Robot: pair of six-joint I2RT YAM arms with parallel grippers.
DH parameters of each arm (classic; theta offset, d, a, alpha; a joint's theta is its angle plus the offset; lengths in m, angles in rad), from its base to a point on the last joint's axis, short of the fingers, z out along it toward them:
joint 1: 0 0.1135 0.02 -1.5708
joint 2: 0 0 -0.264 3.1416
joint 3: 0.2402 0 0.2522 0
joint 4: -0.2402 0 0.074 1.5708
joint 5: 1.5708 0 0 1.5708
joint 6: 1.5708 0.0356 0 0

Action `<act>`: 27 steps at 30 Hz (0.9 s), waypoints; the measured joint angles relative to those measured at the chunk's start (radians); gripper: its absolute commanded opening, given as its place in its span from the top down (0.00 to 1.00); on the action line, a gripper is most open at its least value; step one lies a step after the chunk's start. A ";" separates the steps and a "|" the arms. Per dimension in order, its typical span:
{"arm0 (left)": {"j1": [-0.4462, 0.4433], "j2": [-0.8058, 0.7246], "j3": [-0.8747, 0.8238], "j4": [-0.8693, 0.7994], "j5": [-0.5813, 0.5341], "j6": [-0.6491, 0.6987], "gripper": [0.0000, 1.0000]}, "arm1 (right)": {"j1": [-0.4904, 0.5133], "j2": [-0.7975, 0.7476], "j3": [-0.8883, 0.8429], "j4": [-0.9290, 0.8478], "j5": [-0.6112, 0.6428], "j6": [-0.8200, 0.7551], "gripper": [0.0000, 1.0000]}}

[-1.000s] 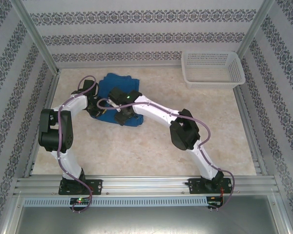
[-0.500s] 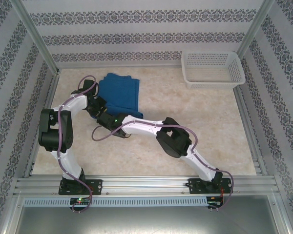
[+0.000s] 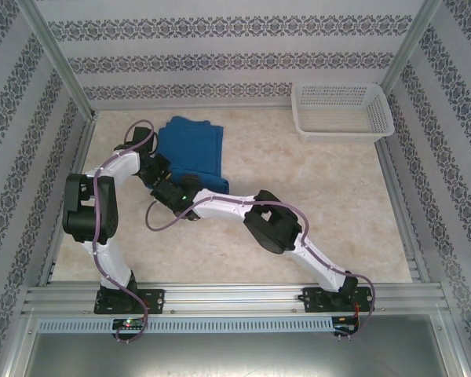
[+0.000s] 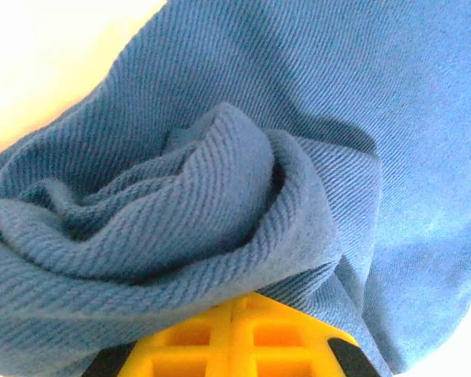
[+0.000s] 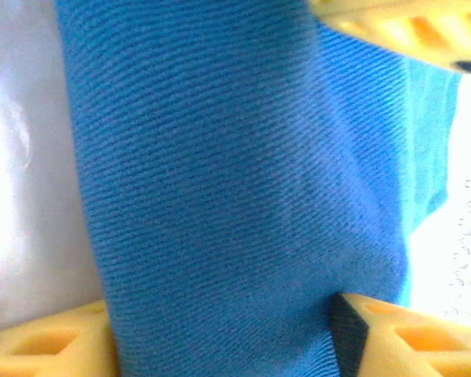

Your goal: Roll up the long pants

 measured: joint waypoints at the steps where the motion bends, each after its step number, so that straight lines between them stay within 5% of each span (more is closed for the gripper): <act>1: 0.003 0.001 0.002 0.005 -0.005 0.005 1.00 | -0.004 0.016 0.022 -0.003 -0.003 -0.003 0.86; 2: 0.007 0.003 0.005 0.012 -0.011 0.008 1.00 | -0.010 0.033 0.043 -0.006 -0.011 -0.002 1.00; 12: 0.013 0.003 0.024 0.009 0.003 0.013 1.00 | -0.059 0.010 0.064 -0.075 -0.133 0.044 1.00; 27: 0.018 0.007 0.142 -0.133 0.052 0.070 1.00 | -0.087 -0.129 0.244 -0.653 -0.647 0.278 1.00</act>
